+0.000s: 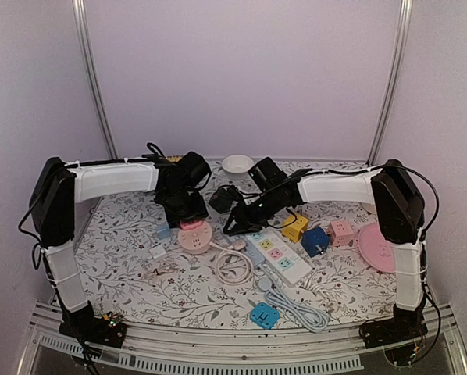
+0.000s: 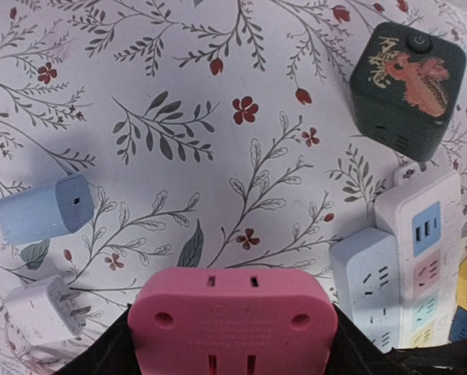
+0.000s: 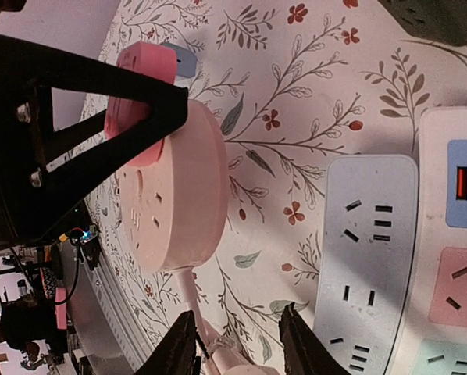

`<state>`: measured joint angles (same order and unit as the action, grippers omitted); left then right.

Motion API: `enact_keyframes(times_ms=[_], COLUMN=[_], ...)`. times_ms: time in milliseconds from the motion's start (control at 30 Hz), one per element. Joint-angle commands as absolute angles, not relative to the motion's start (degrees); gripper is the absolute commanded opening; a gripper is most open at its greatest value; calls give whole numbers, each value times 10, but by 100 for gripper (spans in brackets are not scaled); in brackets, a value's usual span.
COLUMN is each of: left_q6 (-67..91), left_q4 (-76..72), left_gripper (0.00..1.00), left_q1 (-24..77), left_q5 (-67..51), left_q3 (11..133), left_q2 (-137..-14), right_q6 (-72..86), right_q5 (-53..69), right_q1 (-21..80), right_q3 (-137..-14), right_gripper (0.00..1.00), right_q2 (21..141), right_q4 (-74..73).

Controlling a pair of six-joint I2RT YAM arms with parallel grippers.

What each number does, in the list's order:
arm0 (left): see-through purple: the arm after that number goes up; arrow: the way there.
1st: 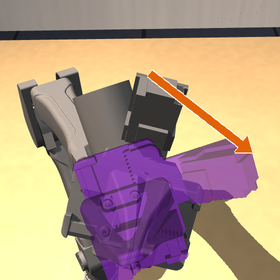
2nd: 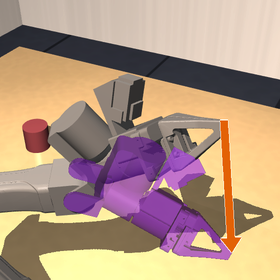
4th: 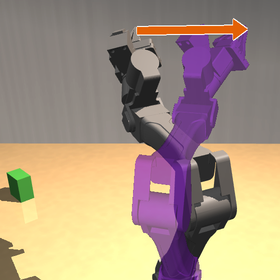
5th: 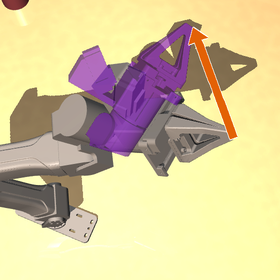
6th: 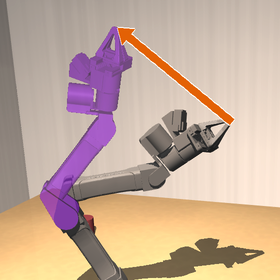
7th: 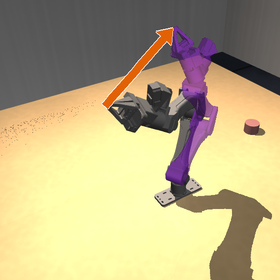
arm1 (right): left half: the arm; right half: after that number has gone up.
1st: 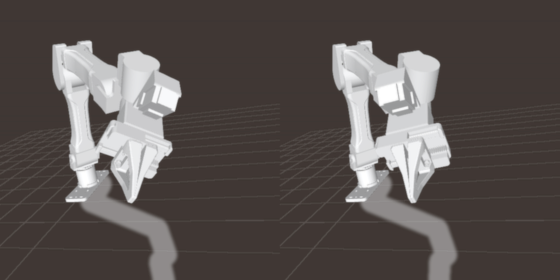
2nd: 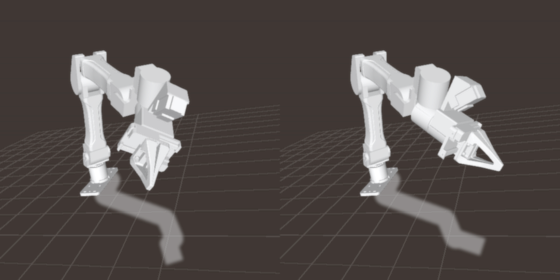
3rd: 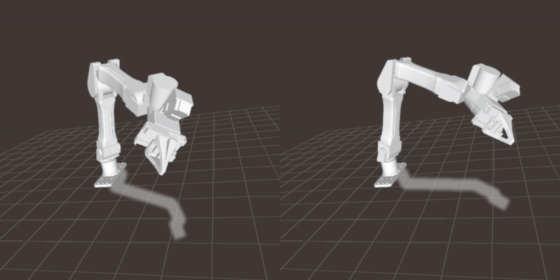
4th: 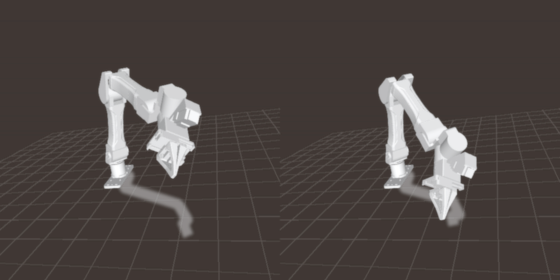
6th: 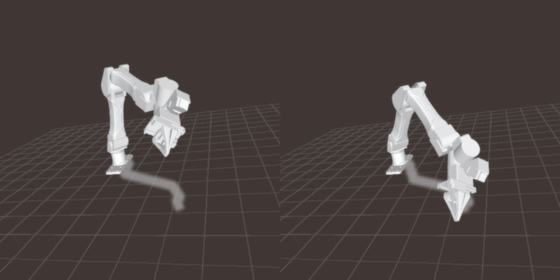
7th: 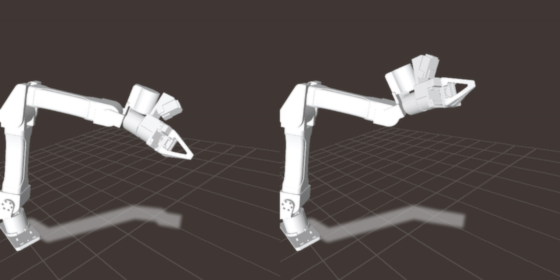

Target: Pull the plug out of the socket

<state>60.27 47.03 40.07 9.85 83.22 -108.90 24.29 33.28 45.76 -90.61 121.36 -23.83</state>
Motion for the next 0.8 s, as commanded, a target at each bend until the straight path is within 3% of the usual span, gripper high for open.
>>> enact_keyframes(times_ms=[0, 133, 267, 600, 767], left_q6=[633, 634, 640, 646, 663], left_q4=[428, 415, 384, 358, 359], left_gripper=[17, 17, 17, 18, 18], left_q1=[399, 402, 403, 405, 406], left_q5=[74, 62, 47, 40, 45], left_q3=[812, 802, 784, 757, 724], left_q2=[-1055, -1052, -1037, -1022, -1014], right_q6=[261, 267, 272, 279, 279], right_q5=[374, 389, 399, 411, 387], right_q1=[463, 465, 465, 472, 473], right_q3=[-924, -917, -911, -922, -918], right_gripper=[38, 54, 62, 61, 53], right_q2=[1230, 1231, 1234, 1259, 1247], right_q4=[-203, -183, -172, -166, -166])
